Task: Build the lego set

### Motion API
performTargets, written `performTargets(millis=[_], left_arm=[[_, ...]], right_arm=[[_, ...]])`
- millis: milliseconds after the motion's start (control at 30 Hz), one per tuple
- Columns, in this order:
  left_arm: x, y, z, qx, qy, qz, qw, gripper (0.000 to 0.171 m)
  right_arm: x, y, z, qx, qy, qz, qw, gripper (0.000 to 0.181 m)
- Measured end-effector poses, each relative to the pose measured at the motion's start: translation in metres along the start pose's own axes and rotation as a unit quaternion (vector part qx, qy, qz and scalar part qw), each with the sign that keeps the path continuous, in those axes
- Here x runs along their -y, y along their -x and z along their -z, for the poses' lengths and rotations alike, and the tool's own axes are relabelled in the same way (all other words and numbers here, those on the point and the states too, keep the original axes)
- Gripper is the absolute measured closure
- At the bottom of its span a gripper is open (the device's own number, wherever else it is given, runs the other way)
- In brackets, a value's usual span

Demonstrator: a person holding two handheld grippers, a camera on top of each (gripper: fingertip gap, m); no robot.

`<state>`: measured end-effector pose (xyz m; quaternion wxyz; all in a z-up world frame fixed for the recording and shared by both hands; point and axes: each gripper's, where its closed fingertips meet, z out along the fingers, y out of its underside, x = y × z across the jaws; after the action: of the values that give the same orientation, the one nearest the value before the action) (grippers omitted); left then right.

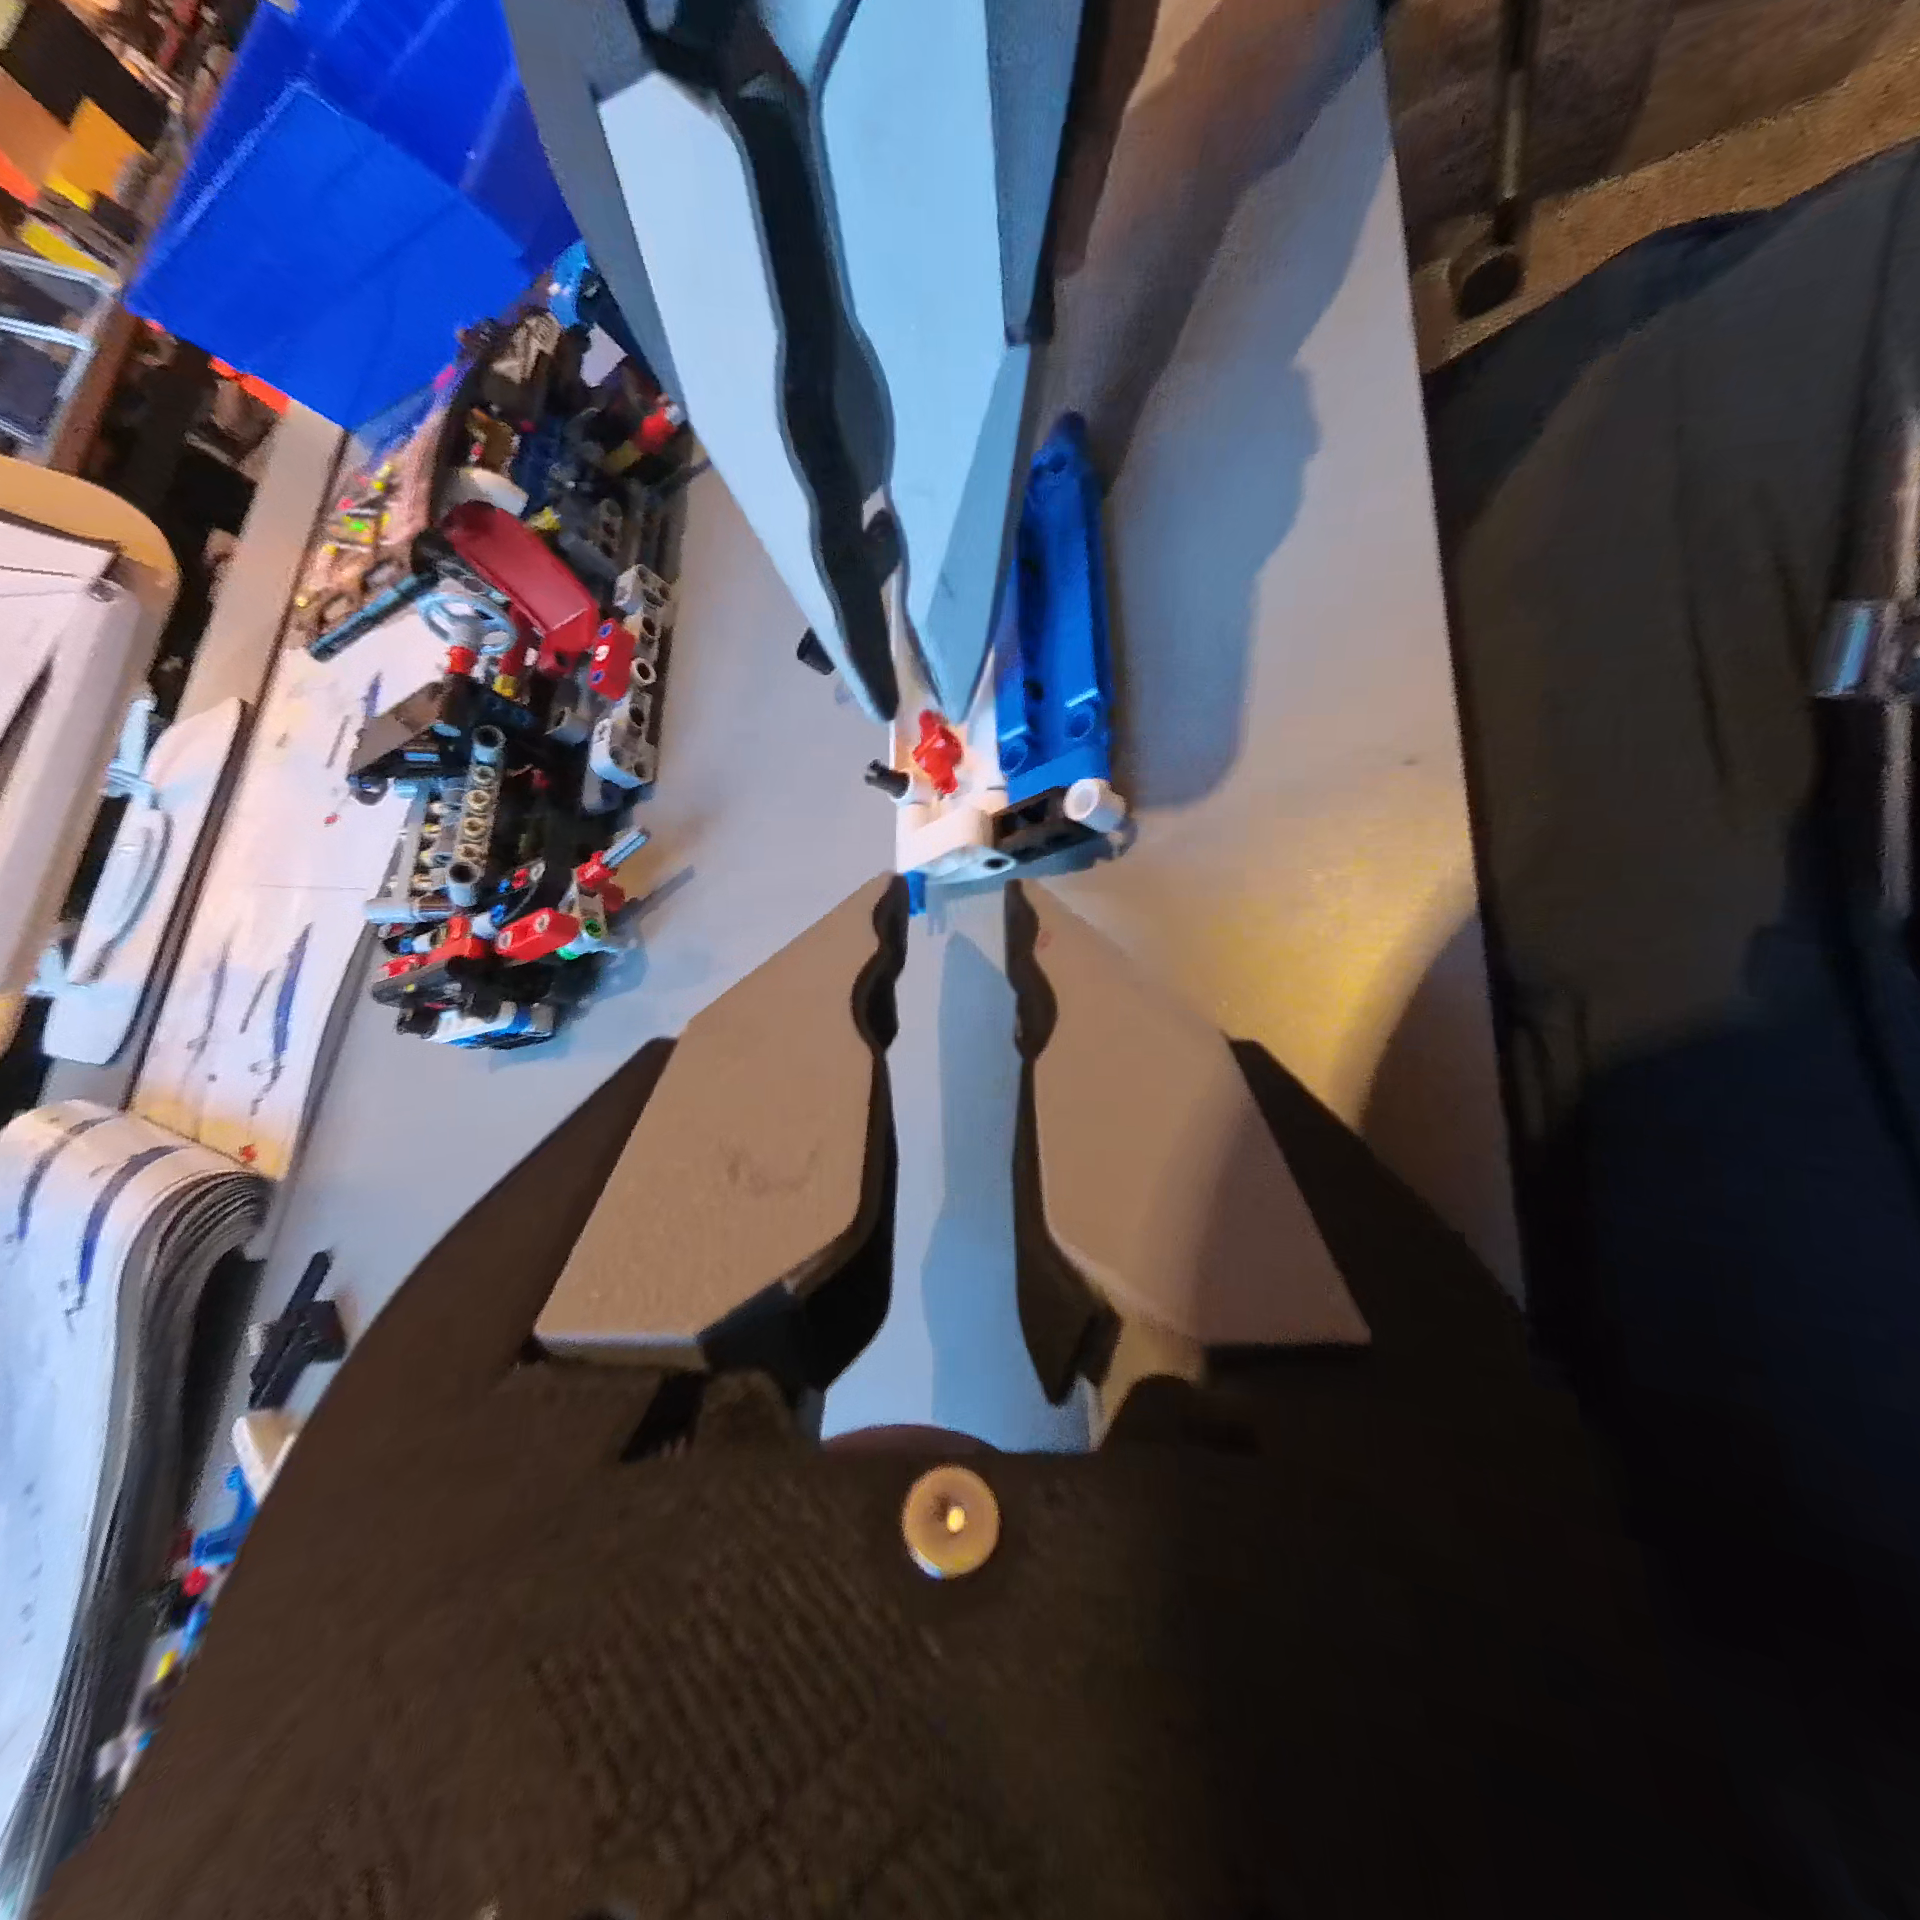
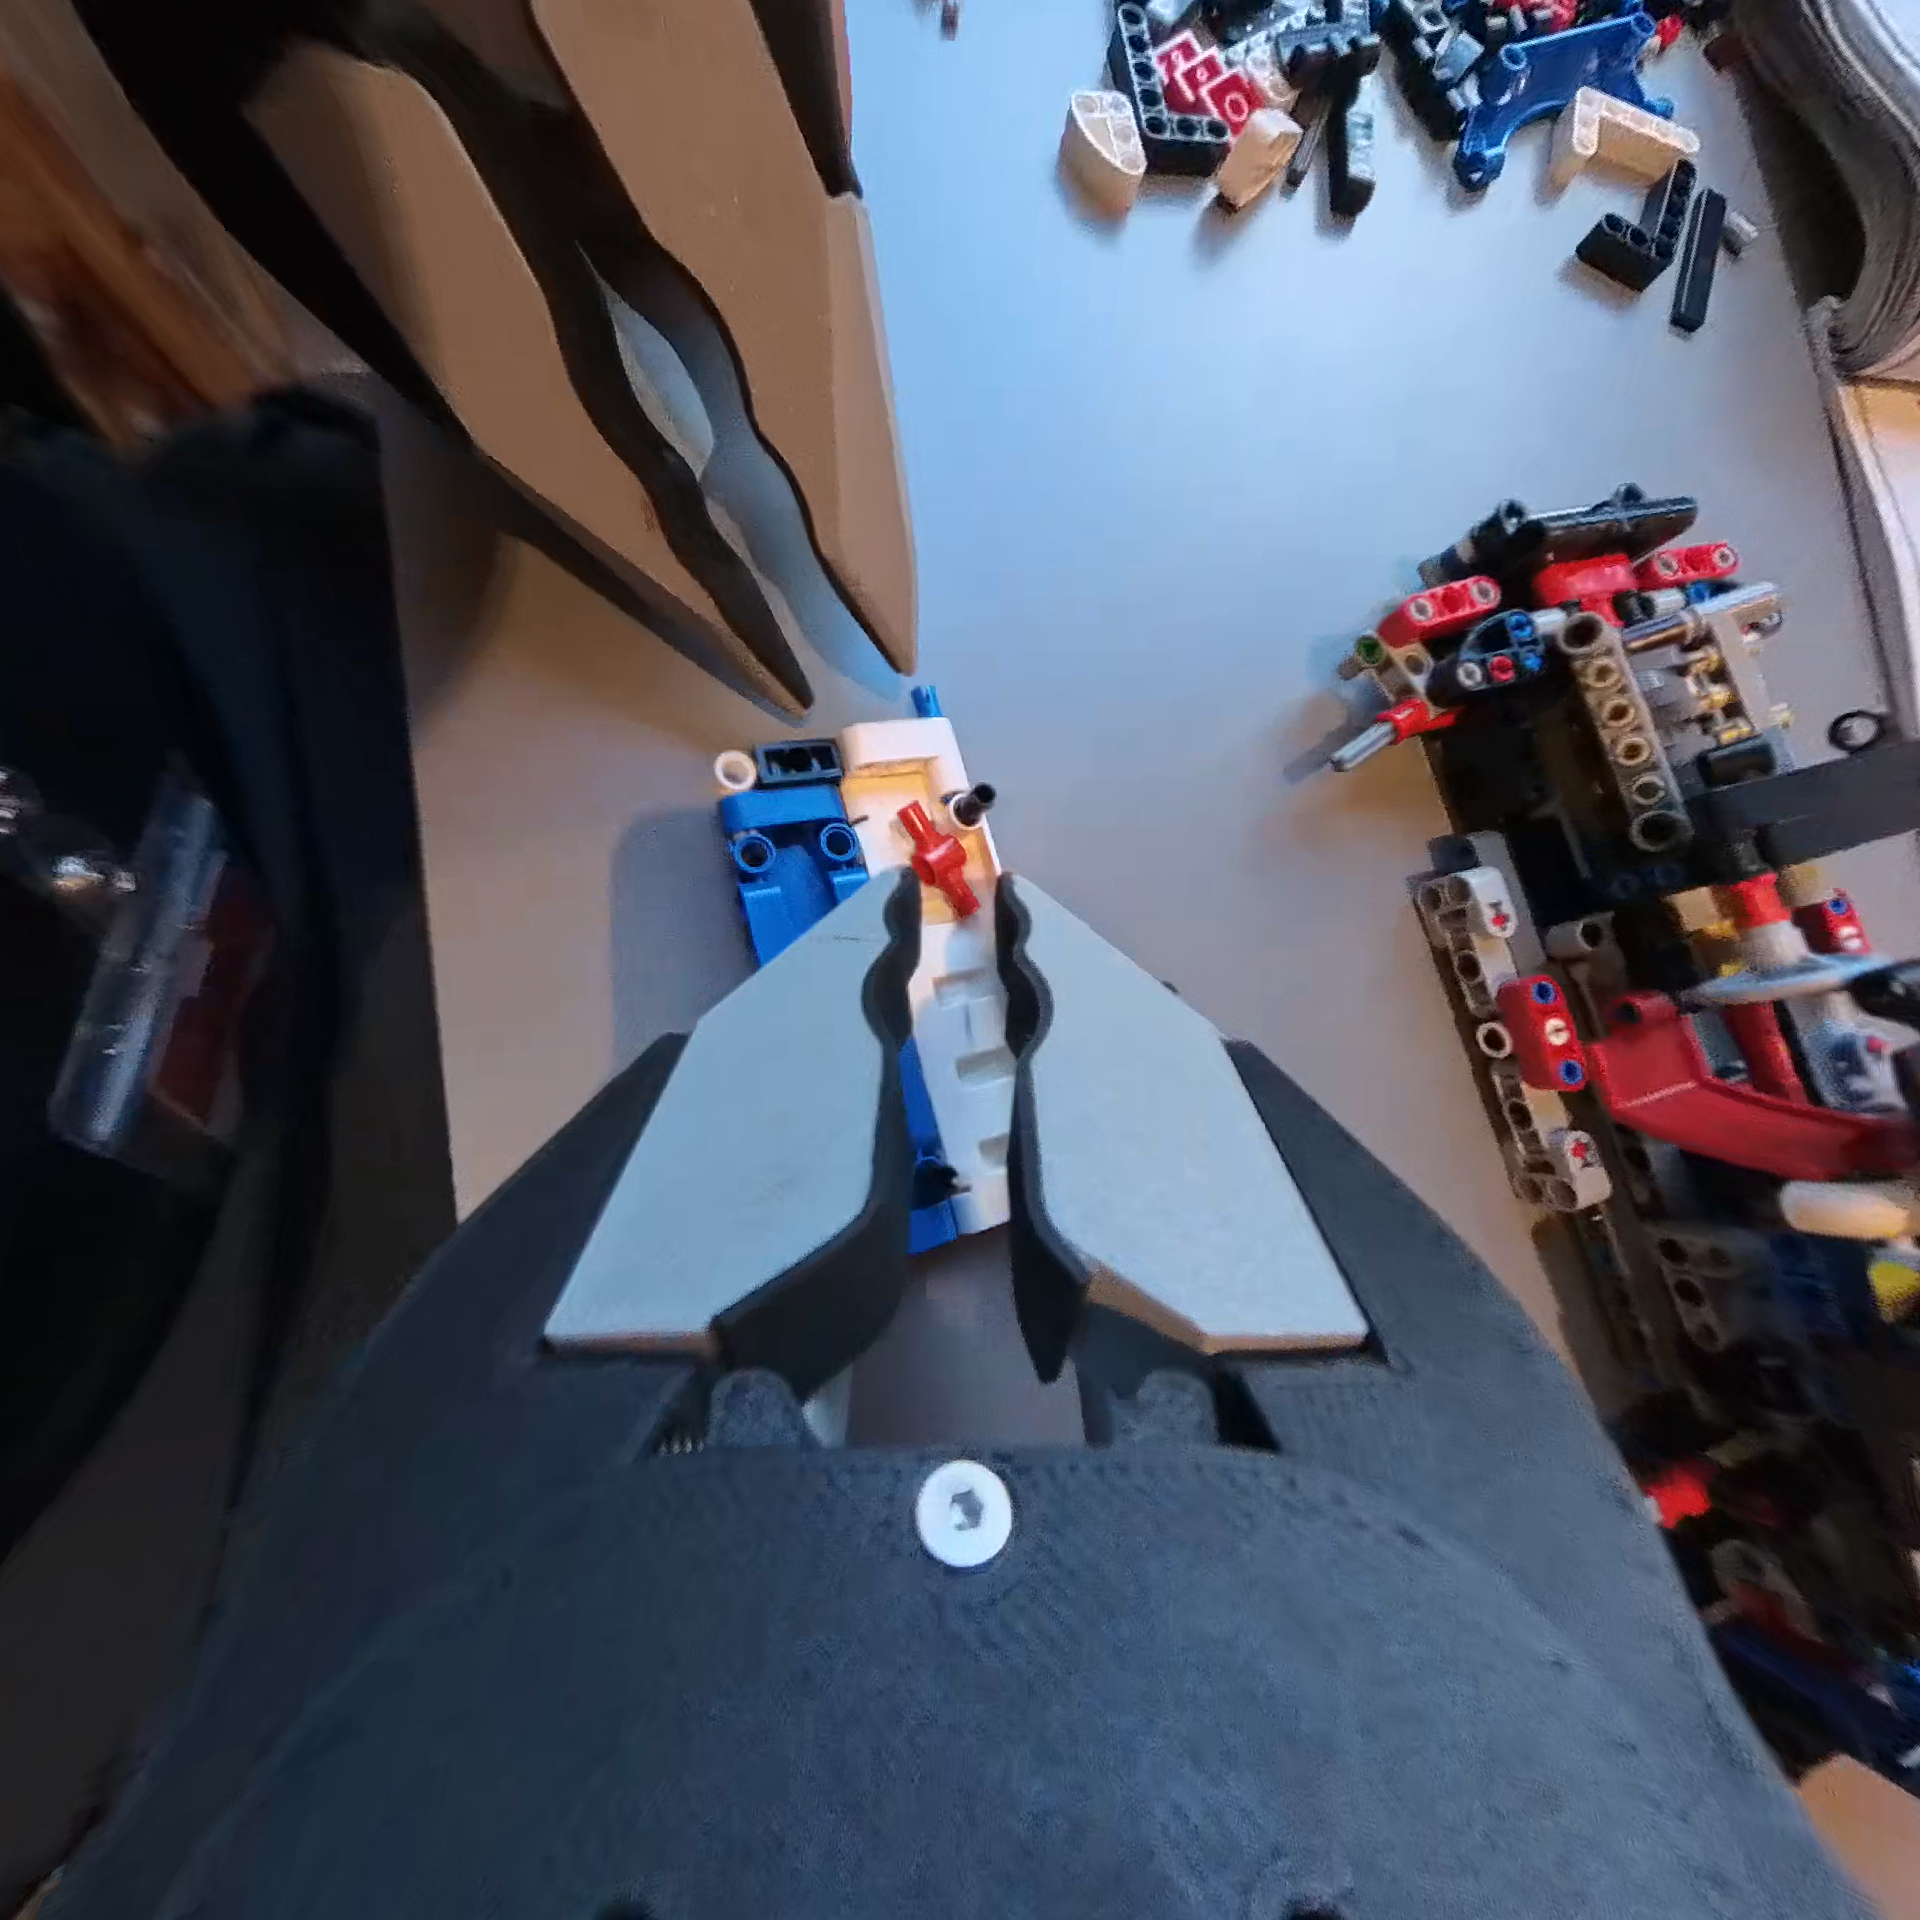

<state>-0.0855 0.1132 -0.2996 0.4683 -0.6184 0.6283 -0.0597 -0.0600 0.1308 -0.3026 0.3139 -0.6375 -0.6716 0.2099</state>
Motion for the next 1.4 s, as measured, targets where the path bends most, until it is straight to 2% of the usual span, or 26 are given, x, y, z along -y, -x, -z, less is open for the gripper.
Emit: performTargets(millis=[67,167,300,433,633,833,967,1100,1267,1400], left_arm=[[-0.004,-0.002,-0.004,-0.012,0.018,0.004,1.0,0.156],[-0.006,-0.004,-0.007,-0.026,0.027,0.008,0.999,0.167],[-0.005,-0.004,-0.008,-0.024,0.027,0.004,0.999,0.168],[-0.005,-0.004,-0.008,-0.025,0.027,0.005,0.999,0.168],[-0.004,-0.003,-0.006,-0.02,0.022,0.004,1.0,0.163],[0.008,0.008,0.008,0.019,-0.023,0.006,1.0,0.153],[0.029,0.018,0.015,0.048,-0.065,0.021,0.996,0.153],[0.033,0.021,0.017,0.057,-0.081,0.032,0.995,0.155],[0.034,0.015,0.02,0.019,-0.103,0.065,0.992,0.165],[0.037,0.013,0.023,0.002,-0.121,0.08,0.989,0.165]], right_arm=[[0.0,0.0,-0.003,-0.012,0.01,0.02,1.0,0.167],[0.003,0.001,-0.006,-0.023,0.016,0.039,0.999,0.167],[0.004,0.002,-0.008,-0.024,0.015,0.063,0.998,0.175],[0.004,-0.003,-0.007,-0.065,0.02,0.106,0.992,0.176],[0.012,-0.005,0.006,-0.061,-0.017,0.079,0.995,0.178],[0.036,0.004,0.024,0.008,-0.134,0.022,0.991,0.177],[0.044,0.008,0.021,0.067,-0.163,-0.048,0.983,0.178],[0.054,0.014,0.021,0.123,-0.193,-0.108,0.968,0.178],[0.056,0.021,0.02,0.15,-0.203,-0.106,0.962,0.178],[0.058,0.024,0.019,0.169,-0.208,-0.119,0.956,0.178]])
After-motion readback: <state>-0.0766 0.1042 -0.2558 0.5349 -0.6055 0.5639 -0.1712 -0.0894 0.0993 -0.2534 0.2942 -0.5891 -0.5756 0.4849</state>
